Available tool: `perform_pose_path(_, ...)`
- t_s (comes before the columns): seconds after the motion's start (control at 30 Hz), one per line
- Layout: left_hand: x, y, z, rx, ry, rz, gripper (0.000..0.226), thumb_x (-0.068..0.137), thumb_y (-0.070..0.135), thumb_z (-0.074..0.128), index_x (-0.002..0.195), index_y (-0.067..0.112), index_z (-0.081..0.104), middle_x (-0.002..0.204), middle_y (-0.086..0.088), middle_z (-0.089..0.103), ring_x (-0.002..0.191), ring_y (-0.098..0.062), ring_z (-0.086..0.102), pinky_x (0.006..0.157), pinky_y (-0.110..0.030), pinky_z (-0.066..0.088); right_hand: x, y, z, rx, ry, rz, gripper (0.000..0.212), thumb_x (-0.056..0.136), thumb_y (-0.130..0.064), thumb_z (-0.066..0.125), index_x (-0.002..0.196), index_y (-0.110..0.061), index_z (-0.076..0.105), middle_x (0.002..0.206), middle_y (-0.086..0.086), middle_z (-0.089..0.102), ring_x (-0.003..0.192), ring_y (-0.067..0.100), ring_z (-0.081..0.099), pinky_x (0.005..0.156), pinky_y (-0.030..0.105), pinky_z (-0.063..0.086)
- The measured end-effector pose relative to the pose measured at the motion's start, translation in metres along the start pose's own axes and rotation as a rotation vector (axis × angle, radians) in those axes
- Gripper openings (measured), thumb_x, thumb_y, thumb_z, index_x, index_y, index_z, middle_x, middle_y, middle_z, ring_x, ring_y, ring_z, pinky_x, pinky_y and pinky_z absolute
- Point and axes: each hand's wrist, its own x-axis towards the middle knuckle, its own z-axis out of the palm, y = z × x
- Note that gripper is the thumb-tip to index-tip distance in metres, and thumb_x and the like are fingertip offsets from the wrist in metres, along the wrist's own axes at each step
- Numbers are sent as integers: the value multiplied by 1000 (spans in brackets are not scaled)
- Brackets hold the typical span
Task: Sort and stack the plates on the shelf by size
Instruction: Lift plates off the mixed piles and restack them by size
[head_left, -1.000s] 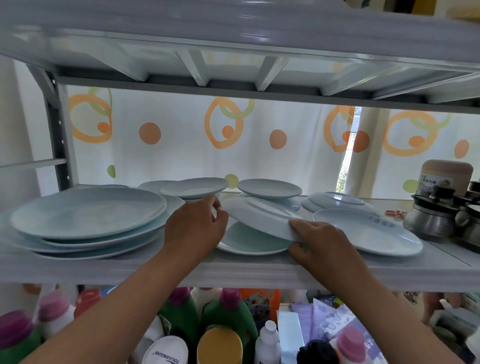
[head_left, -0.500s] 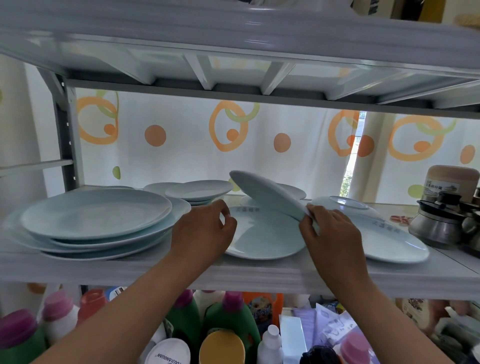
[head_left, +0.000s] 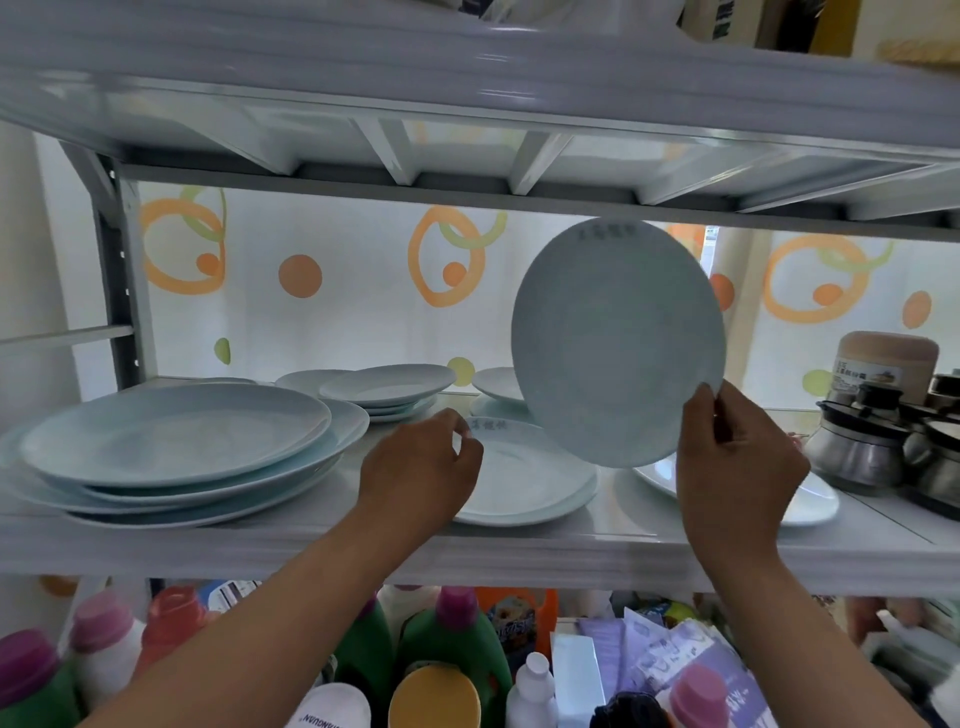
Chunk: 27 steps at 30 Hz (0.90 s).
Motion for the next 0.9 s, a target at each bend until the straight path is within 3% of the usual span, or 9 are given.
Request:
perform_pose_path(0.1, 2, 3, 5, 5, -81, -56, 44, 93, 51, 31, 120, 27, 56, 103, 2, 70, 99, -20, 62, 87, -34, 47, -1, -1, 1, 188, -49, 193, 42, 93, -21, 48, 57, 1, 48, 50, 19, 50, 53, 30, 44, 55, 27, 32)
perform_pose_path(0.17, 5, 6, 5, -49, -170, -84, 56, 90, 61, 26, 122, 25, 56, 103, 3, 71, 96, -19, 64, 87, -35, 48, -2, -7, 4, 368, -79, 372, 39, 91, -18, 51, 56, -3, 56, 43, 4, 55, 52, 26, 48, 57, 27, 36)
perform_pose_path(0.27, 7, 16, -3, -488, -338, -217, 41, 95, 52, 28, 105, 22, 54, 81, 3, 72, 61, -14, 60, 58, -26, 45, -3, -19, 9, 611, -108, 624, 38, 89, -10, 55, 51, -10, 56, 34, -6, 49, 41, 13, 48, 59, 29, 45)
perform_pose_path(0.37, 5, 24, -13, -903, -367, -304, 22, 98, 33, 36, 100, 19, 52, 68, 1, 72, 47, -12, 52, 45, -24, 37, -5, -26, 14, 733, -111, 784, 34, 88, -4, 57, 54, -6, 57, 34, -6, 49, 34, 7, 51, 58, 24, 53)
perform_pose_path(0.5, 3, 25, -20, -918, -208, -210, 24, 98, 16, 29, 107, 9, 50, 69, -4, 69, 44, -9, 51, 43, -22, 41, -12, -32, 19, 860, -176, 919, 29, 90, -4, 57, 61, -2, 56, 38, 0, 52, 38, 9, 55, 53, 21, 57)
perform_pose_path(0.63, 5, 18, -33, -853, -123, -239, 28, 92, 4, 27, 88, 7, 54, 63, -8, 63, 44, -9, 50, 47, -23, 44, -26, -40, 21, 930, -372, 986, 19, 91, -13, 59, 79, 1, 62, 70, 14, 58, 66, 19, 61, 52, 25, 58)
perform_pose_path(0.7, 6, 9, -42, -880, -130, -320, 25, 91, 4, 29, 90, 7, 54, 64, -9, 63, 50, -12, 50, 52, -24, 44, -31, -43, 22, 901, -465, 976, 20, 90, -20, 60, 85, -2, 64, 82, 14, 63, 73, 22, 64, 50, 25, 57)
perform_pose_path(0.8, 5, -5, -58, -869, -101, -382, 25, 93, 6, 31, 106, 3, 51, 64, -9, 64, 53, -13, 51, 52, -21, 44, -34, -49, 27, 823, -565, 937, 22, 91, -29, 58, 91, -9, 64, 93, 10, 66, 70, 22, 65, 47, 24, 54)
perform_pose_path(0.9, 7, -19, -78, -860, -55, -450, 23, 93, 7, 33, 102, 2, 54, 63, -9, 64, 53, -13, 51, 48, -19, 43, -39, -55, 34, 787, -600, 883, 26, 92, -32, 57, 100, -9, 64, 93, 10, 67, 63, 19, 63, 45, 23, 51)
